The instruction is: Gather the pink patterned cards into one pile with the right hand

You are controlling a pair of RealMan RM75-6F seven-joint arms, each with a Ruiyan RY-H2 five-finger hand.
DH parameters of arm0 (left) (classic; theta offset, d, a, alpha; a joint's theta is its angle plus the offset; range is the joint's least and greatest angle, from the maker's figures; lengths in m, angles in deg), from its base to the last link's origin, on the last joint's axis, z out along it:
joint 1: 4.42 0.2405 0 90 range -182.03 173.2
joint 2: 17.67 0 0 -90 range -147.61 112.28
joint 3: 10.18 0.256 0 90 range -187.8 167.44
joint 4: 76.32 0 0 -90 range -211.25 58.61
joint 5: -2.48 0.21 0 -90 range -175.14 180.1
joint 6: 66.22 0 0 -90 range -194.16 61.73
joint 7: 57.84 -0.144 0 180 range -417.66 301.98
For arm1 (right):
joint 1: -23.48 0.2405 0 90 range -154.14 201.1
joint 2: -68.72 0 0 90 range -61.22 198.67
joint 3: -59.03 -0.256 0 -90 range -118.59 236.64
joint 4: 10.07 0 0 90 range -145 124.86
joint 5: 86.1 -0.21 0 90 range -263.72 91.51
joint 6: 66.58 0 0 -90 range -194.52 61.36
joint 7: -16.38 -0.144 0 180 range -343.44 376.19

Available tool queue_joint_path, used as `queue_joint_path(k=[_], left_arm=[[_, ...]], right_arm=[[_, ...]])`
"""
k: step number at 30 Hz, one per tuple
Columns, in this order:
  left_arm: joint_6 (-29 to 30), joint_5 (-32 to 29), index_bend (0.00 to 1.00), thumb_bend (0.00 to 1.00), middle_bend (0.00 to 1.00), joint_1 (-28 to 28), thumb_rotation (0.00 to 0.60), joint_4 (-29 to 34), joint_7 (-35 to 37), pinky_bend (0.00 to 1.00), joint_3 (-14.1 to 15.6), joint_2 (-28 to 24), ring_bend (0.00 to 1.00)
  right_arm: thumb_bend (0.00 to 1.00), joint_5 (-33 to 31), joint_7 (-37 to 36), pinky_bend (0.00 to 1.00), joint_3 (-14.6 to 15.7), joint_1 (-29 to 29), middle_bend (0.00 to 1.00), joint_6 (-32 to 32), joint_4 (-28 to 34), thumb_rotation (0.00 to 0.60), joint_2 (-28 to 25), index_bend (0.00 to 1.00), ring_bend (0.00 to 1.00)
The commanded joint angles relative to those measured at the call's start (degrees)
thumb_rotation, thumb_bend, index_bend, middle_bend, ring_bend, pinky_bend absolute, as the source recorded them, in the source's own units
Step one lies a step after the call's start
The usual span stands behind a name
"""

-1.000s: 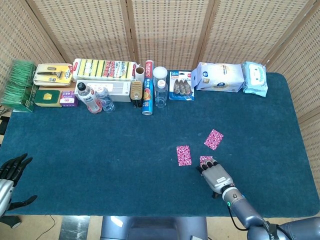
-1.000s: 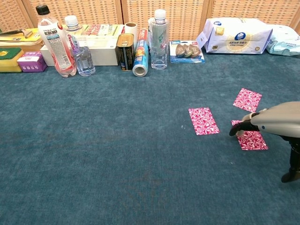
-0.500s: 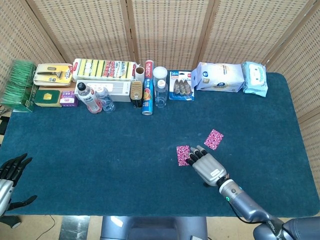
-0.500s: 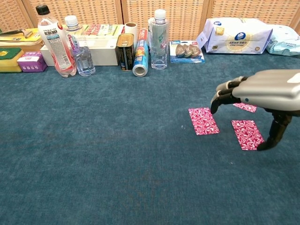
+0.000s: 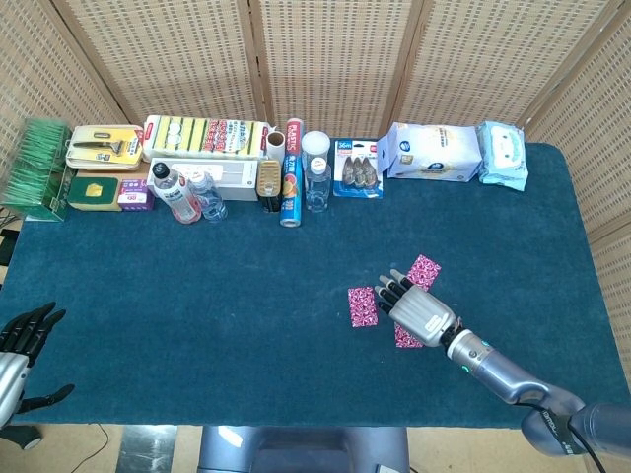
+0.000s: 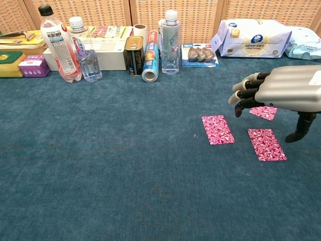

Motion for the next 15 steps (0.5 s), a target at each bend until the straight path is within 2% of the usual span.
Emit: queue_joint_path(k=[1, 15], left_arm=[[-0.05, -0.02, 0.0, 0.03, 0.0, 0.0, 0.6, 0.09, -0.18, 0.05, 0.01, 0.06, 0.0], [0.24, 0.28, 0.0, 0.04, 0.0, 0.06, 0.6, 0.4, -0.33, 0.05, 0.05, -0.02, 0.0]], right_arm=[[0.08, 2.57, -0.54, 0.04, 0.42, -0.15, 0.11, -0.34, -1.63, 0.6, 0.53, 0.23, 0.01], [0.08, 15.54, -11.93, 0.14, 2.81, 1.15, 0.06, 0.02, -12.85, 0.6, 4.5, 0.23, 0.02]])
